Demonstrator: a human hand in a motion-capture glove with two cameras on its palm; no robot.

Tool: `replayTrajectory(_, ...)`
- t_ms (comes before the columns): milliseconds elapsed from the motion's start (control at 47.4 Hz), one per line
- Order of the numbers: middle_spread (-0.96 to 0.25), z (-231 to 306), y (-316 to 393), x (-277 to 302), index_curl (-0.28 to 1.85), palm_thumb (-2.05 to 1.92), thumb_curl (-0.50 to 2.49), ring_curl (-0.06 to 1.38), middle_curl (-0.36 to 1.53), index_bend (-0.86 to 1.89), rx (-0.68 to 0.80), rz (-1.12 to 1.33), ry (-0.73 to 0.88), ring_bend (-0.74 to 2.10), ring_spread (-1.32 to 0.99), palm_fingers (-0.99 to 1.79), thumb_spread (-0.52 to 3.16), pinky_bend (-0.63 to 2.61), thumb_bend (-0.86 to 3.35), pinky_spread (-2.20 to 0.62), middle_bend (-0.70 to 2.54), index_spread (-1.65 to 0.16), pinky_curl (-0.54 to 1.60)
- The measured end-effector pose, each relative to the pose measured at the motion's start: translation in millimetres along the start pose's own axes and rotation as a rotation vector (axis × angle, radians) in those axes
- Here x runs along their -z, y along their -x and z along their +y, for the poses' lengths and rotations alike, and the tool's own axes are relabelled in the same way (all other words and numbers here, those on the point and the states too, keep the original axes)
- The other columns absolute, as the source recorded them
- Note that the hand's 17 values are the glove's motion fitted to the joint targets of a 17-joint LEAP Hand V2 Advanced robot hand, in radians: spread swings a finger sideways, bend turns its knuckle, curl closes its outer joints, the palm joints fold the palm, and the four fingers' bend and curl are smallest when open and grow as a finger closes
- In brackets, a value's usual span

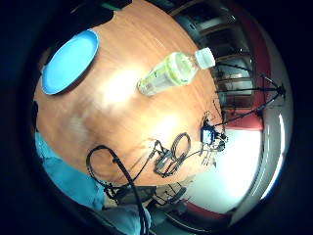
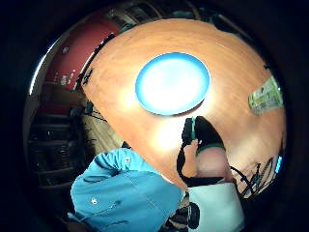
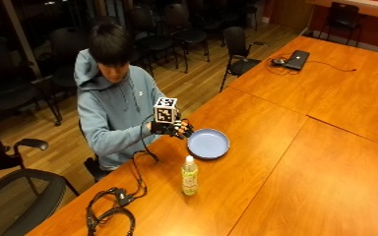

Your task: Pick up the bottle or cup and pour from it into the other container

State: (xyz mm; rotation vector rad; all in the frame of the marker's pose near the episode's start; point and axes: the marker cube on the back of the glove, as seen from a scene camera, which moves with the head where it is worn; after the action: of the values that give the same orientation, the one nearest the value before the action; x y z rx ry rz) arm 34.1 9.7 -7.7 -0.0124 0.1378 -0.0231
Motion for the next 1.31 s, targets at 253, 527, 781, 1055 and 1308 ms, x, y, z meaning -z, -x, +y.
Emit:
replayTrajectory(253,0.01,35.6,-27.2,2.1,0.24,0.69,0.35,0.20,0.21,0.17,-0.125,-0.095,-0.033,0.30,0.08,0.40,0.90,0.46,0.17,0.21,0.19,-0.35,0.20)
replayTrajectory(527,0.01,76.2,-84.3,5.9,0.27,0.74,0.41,0.23,0.26,0.16,-0.191,-0.056,-0.096,0.31,0.08,0.41,0.95,0.45,0.08,0.22,0.19,-0.35,0.21)
replayTrajectory(781,0.02,101.7,-165.4,-11.6,0.28,0.75,0.45,0.25,0.29,0.16,-0.280,-0.123,-0.270,0.31,0.06,0.46,0.96,0.44,-0.01,0.22,0.20,-0.28,0.22)
replayTrajectory(1055,0.02,97.8,-224.8,-53.6,0.22,0.72,0.45,0.29,0.31,0.07,-0.182,-0.541,-0.239,0.37,0.07,0.23,0.92,0.54,-0.03,0.23,0.19,-0.30,0.27)
replayTrajectory(1308,0.01,71.8,-244.6,-101.7,0.16,0.66,0.43,0.31,0.30,0.06,-0.167,-0.840,-0.256,0.44,0.07,0.06,0.88,0.66,-0.05,0.23,0.16,-0.37,0.30)
